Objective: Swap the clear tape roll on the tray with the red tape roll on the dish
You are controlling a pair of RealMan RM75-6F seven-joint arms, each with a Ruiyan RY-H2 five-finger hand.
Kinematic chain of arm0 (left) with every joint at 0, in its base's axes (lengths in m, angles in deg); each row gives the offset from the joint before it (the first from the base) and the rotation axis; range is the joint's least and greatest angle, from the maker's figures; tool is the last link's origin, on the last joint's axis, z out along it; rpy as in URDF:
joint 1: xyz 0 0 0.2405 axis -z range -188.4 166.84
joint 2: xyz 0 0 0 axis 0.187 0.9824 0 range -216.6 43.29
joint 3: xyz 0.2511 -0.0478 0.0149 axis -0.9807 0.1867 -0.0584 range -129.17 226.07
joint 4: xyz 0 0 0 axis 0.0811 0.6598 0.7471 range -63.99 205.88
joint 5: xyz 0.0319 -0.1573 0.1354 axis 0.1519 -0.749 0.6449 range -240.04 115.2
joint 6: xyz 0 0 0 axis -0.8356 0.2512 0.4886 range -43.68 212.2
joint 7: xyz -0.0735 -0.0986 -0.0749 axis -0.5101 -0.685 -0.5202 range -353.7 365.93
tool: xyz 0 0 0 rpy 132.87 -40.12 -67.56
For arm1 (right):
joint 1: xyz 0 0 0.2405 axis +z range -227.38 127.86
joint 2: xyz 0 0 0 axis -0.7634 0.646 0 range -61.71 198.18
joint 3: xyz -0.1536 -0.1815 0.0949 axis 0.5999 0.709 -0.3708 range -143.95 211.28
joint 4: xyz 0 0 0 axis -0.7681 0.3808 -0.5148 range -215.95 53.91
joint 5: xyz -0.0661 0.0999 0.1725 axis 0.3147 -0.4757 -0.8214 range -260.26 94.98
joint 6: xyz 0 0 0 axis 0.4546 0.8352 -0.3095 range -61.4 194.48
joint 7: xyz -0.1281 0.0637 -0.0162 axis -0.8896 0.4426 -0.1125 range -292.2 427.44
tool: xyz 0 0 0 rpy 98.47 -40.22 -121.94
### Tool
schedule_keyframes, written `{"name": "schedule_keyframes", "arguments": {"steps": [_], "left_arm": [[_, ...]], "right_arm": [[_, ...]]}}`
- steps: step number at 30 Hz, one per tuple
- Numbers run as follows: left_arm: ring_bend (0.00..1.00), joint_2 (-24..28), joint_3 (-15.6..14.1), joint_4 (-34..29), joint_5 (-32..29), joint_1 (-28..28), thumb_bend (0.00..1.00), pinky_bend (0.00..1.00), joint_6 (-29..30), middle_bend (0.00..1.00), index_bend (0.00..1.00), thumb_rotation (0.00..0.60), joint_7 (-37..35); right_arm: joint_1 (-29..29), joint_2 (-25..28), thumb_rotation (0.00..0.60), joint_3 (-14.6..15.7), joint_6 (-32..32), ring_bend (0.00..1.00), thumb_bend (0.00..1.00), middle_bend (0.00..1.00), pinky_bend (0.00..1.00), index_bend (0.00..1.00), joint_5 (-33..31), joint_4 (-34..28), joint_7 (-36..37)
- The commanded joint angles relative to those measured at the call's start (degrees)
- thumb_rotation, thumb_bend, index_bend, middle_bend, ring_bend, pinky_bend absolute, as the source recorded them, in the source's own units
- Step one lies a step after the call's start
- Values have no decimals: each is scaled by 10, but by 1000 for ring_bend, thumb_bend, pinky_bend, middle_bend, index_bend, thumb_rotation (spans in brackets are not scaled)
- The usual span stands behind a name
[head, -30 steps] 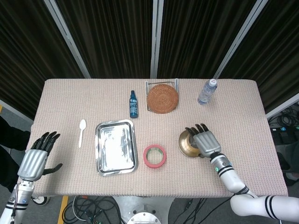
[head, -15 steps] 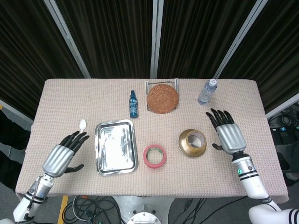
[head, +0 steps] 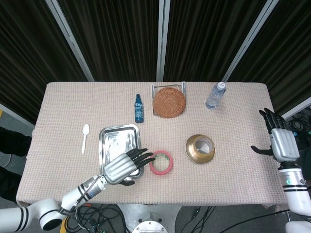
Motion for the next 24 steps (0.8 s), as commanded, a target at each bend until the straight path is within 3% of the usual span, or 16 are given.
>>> {"name": "schedule_keyframes", "arguments": {"steps": [1,12,18,24], "left_arm": [[1,-36,22,25,-23,42,110,161,-40,50,72,600,3],[0,-115,46,125,-97,130,111,160,-130,40,72,600,35],[0,-135,55,168,-131,163,110,160,-156,38,72,600,36],[0,-135,47,182,-145,179,111,160,-163,37,72,600,37]], "right_arm": [[-23,3,600,-5,-9,0,0,0,0,0,6,33,35],[-60,-5,600,-14,5,0,0,0,0,0,39,81,97],[-72,-2,600,-17,5,0,0,0,0,0,52,88,109],[-77,-4,600,-23,-2,0,0,0,0,0,56,92,113]]}}
